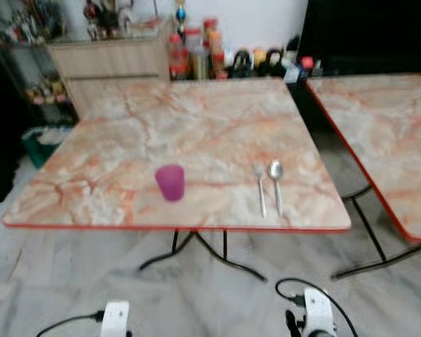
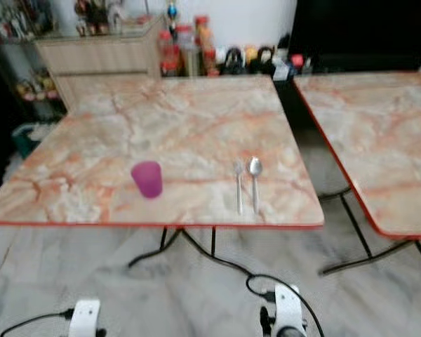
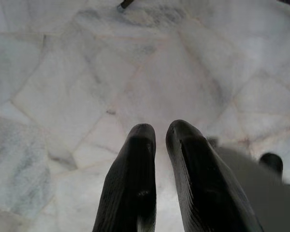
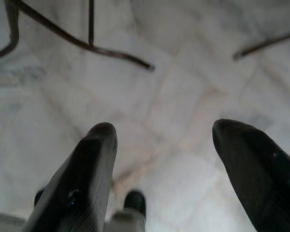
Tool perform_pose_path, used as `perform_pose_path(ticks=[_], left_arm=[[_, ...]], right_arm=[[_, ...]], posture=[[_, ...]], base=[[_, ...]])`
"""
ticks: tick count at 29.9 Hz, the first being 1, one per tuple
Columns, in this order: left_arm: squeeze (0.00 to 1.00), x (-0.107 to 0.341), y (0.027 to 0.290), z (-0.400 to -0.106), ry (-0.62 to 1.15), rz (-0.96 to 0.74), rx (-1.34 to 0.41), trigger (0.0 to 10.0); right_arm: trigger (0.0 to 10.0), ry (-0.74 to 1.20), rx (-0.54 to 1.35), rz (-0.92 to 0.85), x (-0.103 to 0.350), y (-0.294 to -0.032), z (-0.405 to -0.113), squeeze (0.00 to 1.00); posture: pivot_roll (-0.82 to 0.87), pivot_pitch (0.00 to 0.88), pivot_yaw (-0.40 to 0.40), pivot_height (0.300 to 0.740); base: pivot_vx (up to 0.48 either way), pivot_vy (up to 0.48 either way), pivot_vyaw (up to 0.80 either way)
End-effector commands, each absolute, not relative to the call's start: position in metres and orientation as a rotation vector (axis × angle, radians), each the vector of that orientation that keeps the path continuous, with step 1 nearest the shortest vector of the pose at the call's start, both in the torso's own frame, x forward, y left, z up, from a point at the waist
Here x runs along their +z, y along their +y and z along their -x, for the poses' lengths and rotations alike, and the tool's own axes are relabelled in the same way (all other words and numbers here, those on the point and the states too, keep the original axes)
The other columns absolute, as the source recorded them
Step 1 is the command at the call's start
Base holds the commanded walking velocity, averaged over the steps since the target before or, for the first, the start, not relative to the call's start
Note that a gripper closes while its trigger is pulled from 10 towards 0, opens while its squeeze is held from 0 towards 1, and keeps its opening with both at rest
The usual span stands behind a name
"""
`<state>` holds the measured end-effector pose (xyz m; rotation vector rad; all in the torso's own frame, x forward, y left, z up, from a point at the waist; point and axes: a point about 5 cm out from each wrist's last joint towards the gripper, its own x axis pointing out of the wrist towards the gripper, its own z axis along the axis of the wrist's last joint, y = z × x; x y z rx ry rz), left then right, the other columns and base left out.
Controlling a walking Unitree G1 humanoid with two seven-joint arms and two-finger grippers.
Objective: Setting the table
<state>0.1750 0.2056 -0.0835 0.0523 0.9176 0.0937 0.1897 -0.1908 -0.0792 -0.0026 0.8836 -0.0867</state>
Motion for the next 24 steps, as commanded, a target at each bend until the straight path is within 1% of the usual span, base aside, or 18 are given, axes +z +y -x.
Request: perform_pose_path(ticks=[1, 8, 16, 18, 20, 24], left_arm=[[0.00, -0.082, 0.214, -0.174, 0.921, -0.076, 0.107, 10.0], [0.00, -0.082, 0.215, -0.174, 0.920, -0.072, 0.116, 10.0], [0.00, -0.085, 0.214, -0.169, 0.934, -0.068, 0.119, 10.0], [0.00, -0.085, 0.214, -0.168, 0.938, -0.070, 0.114, 10.0], [0.00, -0.085, 0.214, -0.168, 0.938, -0.070, 0.114, 10.0], [0.00, -0.086, 0.213, -0.166, 0.945, -0.071, 0.111, 10.0]], right_arm=[[10.0, 0.861, -0.067, -0.012, -0.077, -0.180, -0.197, 0.00], [10.0, 0.837, -0.070, -0.012, -0.076, -0.183, -0.197, 0.00], [10.0, 0.758, -0.004, 0.070, -0.077, -0.191, -0.181, 0.00], [10.0, 0.686, 0.008, 0.083, -0.072, -0.195, -0.180, 0.00], [10.0, 0.669, 0.008, 0.084, -0.071, -0.196, -0.180, 0.00], [10.0, 0.572, 0.007, 0.100, -0.063, -0.203, -0.180, 0.00]], posture=[[0.04, 0.000, -0.003, 0.714], [0.04, 0.000, -0.001, 0.714], [0.02, 0.000, 0.007, 0.714], [0.02, 0.000, 0.009, 0.714], [0.01, 0.000, 0.010, 0.714], [0.00, 0.000, 0.009, 0.714]], base=[[0.000, 0.000, 0.00], [0.000, 0.000, 0.00], [0.000, 0.000, 0.00], [0.000, 0.000, 0.00], [0.000, 0.000, 0.00], [0.000, 0.000, 0.00]])
